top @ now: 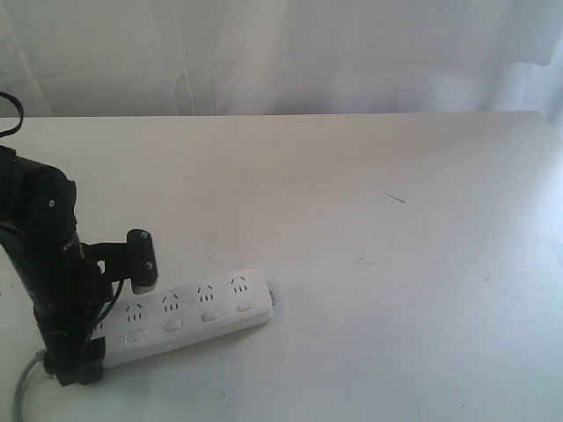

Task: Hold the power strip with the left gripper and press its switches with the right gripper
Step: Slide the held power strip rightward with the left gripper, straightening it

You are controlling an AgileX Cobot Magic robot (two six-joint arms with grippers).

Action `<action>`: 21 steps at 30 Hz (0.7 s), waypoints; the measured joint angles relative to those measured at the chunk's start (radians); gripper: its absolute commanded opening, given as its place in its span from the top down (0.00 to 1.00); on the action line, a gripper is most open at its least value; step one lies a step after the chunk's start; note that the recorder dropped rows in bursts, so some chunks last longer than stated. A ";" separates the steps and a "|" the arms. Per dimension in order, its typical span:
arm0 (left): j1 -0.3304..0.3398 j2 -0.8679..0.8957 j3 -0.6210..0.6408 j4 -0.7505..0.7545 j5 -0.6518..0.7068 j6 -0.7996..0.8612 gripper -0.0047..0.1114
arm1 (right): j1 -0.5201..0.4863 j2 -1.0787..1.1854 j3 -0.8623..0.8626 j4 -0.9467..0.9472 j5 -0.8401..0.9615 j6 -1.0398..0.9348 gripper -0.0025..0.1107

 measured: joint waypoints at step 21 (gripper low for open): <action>0.000 -0.001 0.000 -0.360 -0.237 0.616 0.96 | 0.000 0.000 0.000 0.000 0.000 0.000 0.98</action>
